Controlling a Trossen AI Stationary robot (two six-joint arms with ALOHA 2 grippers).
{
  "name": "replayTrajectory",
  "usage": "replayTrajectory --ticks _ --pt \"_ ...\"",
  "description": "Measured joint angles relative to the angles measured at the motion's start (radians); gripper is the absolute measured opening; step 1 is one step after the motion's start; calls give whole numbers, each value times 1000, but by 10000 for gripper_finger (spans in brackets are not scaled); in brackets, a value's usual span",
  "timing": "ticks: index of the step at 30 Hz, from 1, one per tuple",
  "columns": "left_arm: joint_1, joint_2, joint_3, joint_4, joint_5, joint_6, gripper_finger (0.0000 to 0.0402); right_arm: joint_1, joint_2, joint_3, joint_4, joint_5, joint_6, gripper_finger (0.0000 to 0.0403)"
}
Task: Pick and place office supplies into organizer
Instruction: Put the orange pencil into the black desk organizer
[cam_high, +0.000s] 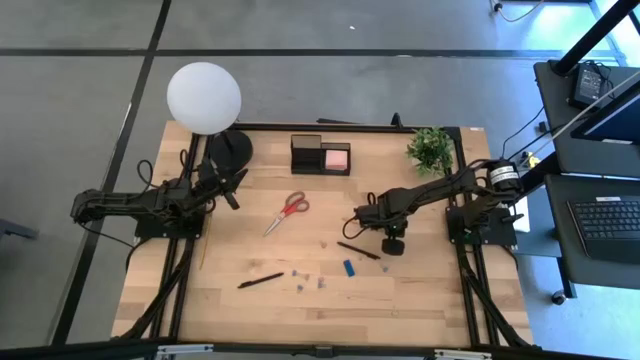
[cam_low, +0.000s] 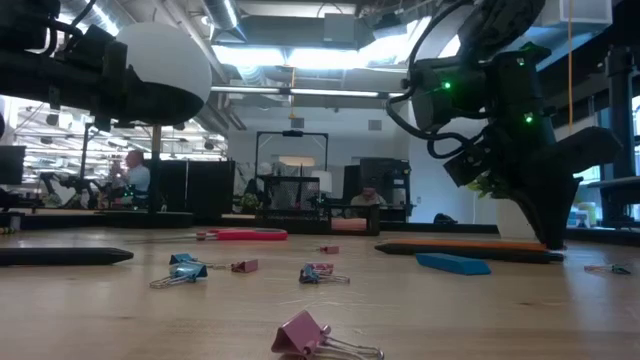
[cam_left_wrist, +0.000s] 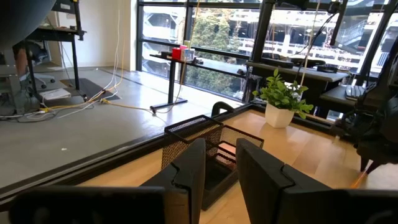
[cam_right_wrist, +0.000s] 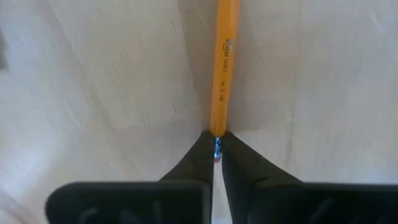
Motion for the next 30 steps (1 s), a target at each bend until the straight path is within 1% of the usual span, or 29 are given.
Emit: replayTrajectory --ticks 8,12,15,19,21,24,27,30 --pt "0 0 0 0 0 0 86 -6 -59 74 -89 -2 50 14" --pt "0 0 0 0 0 0 86 -24 -64 119 -144 9 50 4" --pt "0 0 0 1 0 0 86 -40 -67 144 -150 10 49 6" --pt "0 0 0 0 0 0 86 -54 -67 163 -162 9 132 23" --pt "0 0 0 1 0 0 86 -57 -67 177 -171 -23 148 29" --pt "0 0 0 0 0 0 86 -56 -67 193 -171 -41 184 42" --pt "0 0 0 1 0 0 86 -55 -68 195 -173 -60 206 67" --pt "0 0 0 1 0 0 86 -52 -68 195 -174 -67 209 107"
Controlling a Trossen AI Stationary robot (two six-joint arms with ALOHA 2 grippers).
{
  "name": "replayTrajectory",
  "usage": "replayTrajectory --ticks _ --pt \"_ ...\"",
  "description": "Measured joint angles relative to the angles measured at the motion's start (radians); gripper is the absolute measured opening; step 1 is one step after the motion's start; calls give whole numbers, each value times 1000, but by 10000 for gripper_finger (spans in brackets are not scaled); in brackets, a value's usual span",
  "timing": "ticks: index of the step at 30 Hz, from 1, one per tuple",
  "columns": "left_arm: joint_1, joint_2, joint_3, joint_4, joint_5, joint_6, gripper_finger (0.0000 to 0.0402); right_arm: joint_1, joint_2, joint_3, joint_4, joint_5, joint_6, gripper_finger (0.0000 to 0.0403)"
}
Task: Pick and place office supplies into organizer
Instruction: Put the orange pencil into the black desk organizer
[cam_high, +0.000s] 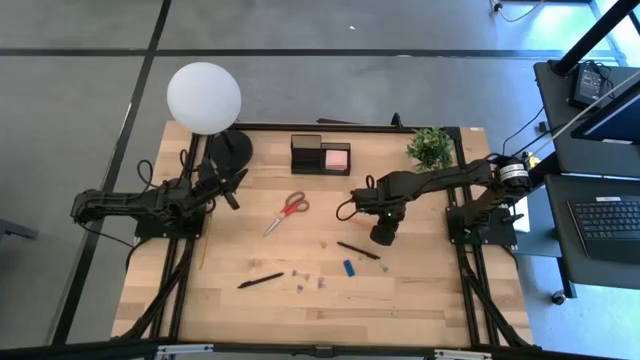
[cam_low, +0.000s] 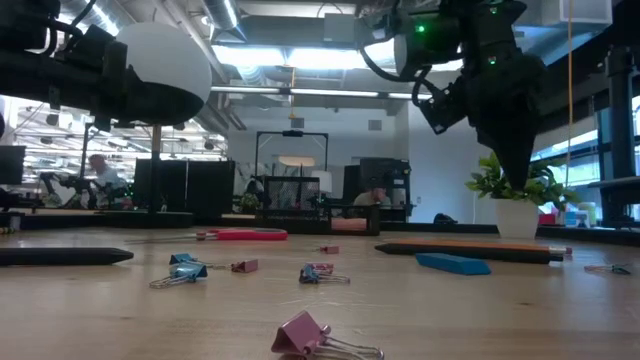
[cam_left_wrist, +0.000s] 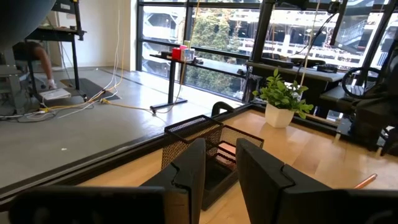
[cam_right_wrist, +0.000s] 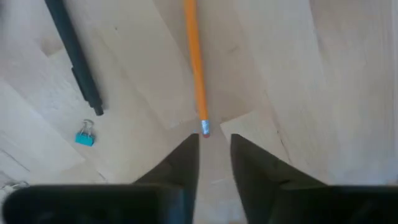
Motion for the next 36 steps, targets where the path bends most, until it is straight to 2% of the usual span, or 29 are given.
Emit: replayTrajectory --ticks 6,11,21,27,36 --pt "0 0 0 0 0 0 86 33 0 0 6 15 -45 175" --pt "0 0 0 0 0 -1 86 73 0 0 2 70 -1 198" --pt "0 0 0 0 8 -3 86 103 -2 -139 39 11 4 184" --pt "0 0 0 0 11 -3 86 144 -2 -145 173 18 -8 176" --pt "0 0 0 -1 11 -2 86 144 -42 -173 153 21 -22 176"
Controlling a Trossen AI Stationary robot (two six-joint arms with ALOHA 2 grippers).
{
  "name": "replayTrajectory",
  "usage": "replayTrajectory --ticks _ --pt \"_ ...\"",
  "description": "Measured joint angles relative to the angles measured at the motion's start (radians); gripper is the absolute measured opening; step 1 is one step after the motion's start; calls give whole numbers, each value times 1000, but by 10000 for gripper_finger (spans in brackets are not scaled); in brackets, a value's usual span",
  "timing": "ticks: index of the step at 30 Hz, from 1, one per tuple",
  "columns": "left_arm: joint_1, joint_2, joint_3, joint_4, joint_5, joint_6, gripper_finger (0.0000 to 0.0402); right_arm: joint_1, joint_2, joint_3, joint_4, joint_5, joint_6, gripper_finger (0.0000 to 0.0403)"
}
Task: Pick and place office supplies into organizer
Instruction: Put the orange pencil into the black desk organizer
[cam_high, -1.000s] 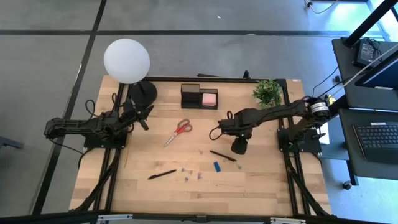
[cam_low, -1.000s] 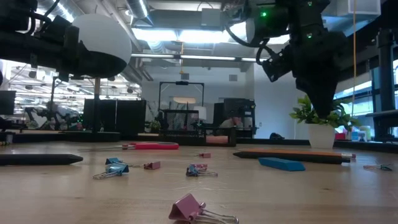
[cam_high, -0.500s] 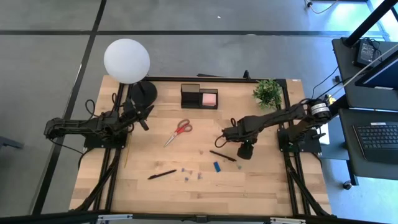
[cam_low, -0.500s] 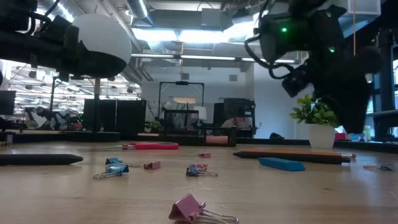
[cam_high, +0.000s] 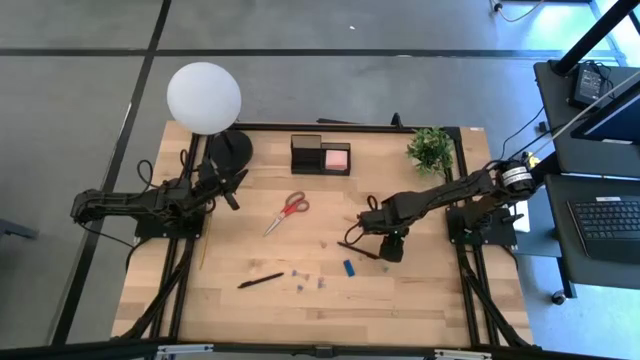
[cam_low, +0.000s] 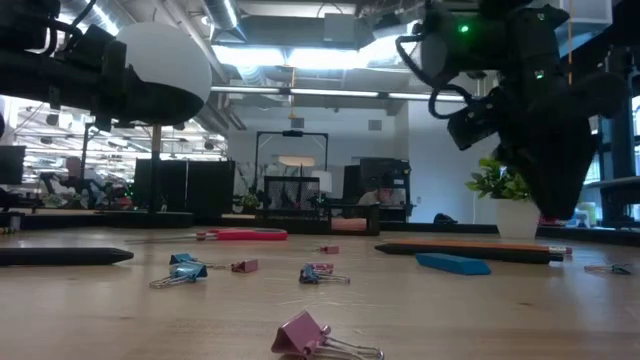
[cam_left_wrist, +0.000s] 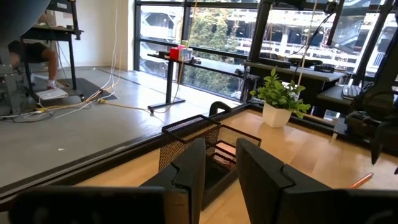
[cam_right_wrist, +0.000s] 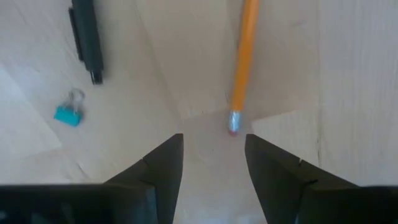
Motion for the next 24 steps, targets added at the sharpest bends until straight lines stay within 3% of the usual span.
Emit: replayTrajectory --ticks 5,10,15,24 --pt "0 0 0 -15 4 0 86 -5 -187 -106 16 -35 76 176" --pt "0 0 0 -15 8 2 86 18 -316 -177 150 32 121 176" --pt "0 0 0 -15 8 2 86 48 -296 -215 160 109 122 176" --pt "0 0 0 -15 8 2 86 52 -197 -218 229 130 93 176"
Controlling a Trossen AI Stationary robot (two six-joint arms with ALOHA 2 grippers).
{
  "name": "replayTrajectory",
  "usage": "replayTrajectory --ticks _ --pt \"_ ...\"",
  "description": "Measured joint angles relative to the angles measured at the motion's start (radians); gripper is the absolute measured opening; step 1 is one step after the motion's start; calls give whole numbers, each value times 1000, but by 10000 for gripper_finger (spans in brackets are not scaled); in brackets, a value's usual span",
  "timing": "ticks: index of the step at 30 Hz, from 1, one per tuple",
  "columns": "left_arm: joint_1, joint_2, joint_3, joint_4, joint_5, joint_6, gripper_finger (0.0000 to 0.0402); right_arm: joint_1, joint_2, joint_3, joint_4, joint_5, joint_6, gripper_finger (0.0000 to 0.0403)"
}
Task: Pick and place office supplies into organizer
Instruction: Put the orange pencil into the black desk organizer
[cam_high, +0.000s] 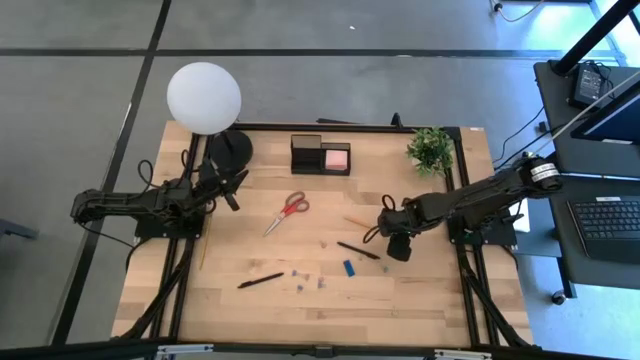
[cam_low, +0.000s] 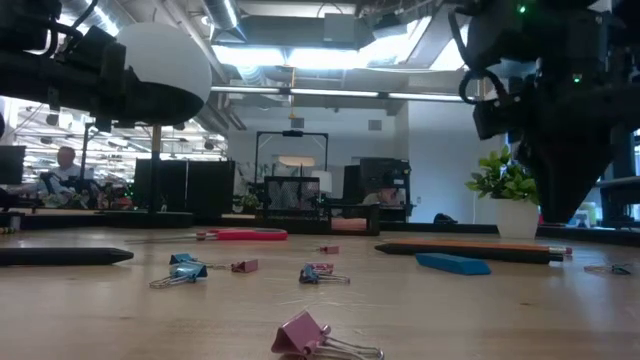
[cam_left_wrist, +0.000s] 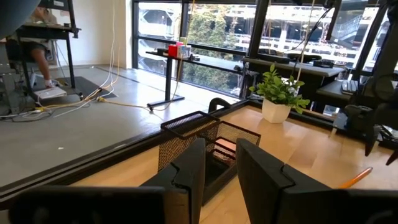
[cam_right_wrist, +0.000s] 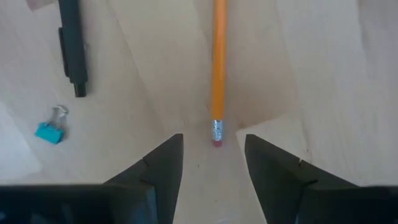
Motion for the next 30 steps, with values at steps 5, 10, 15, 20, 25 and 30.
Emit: replayTrajectory --ticks 5,10,15,20,25,30 --pt "0 0 0 0 0 0 86 0 30 0 1 0 -1 176" --pt "0 0 0 0 0 0 86 0 33 0 8 0 -23 176" --pt "0 0 0 0 0 0 86 0 32 -9 11 0 -26 176" --pt "0 0 0 0 0 0 86 0 25 -75 81 -34 6 176" --pt "0 0 0 0 0 0 86 0 24 -79 112 -34 0 176" --pt "0 0 0 0 0 0 86 0 24 -79 80 -35 -22 176"
